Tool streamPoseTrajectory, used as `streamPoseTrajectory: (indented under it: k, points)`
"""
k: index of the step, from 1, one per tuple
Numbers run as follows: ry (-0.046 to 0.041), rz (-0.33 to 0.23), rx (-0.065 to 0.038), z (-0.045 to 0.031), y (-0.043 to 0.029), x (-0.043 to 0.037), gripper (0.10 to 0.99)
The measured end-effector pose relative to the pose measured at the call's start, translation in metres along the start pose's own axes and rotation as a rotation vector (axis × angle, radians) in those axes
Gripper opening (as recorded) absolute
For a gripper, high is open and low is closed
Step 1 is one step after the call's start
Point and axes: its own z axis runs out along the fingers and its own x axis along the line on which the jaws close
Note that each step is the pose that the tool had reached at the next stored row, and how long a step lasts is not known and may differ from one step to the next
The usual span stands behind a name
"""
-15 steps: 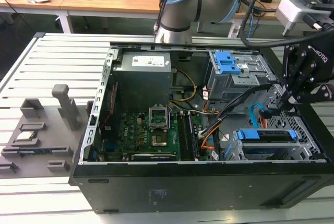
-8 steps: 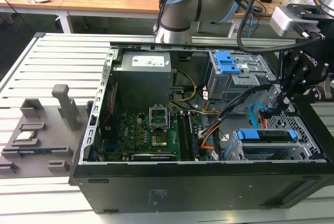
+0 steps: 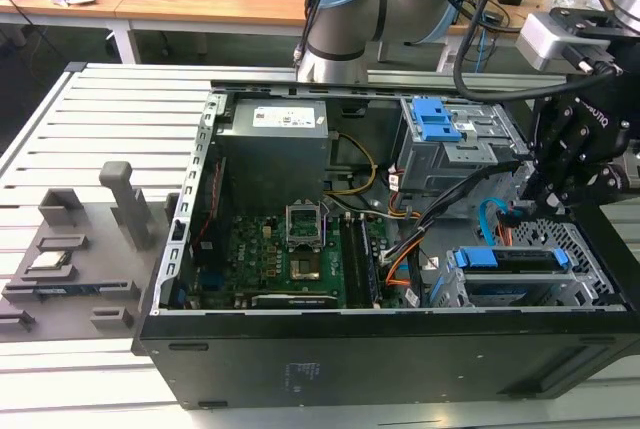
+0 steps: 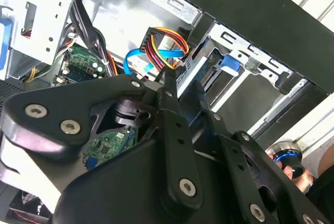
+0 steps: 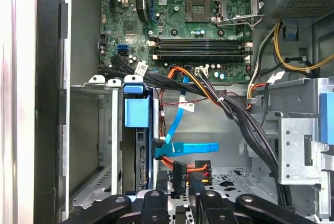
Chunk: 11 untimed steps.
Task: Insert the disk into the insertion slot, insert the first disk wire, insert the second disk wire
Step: 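Insert the first disk wire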
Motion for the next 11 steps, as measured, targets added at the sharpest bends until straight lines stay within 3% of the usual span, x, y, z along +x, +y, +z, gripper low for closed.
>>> streamPoseTrajectory:
  k: [3, 5, 8, 11]
  points:
    - [0.0066, 0.000, 0.000, 0.0023, 0.0003, -0.0055, 0.302]
    - [0.0158, 0.001, 0.000, 0.0045, 0.0007, -0.0086, 0.302]
    - [0.0416, 0.002, 0.001, 0.0094, 0.0013, -0.0088, 0.302]
    - [0.0506, 0.002, 0.001, 0.0138, 0.0016, -0.0089, 0.302]
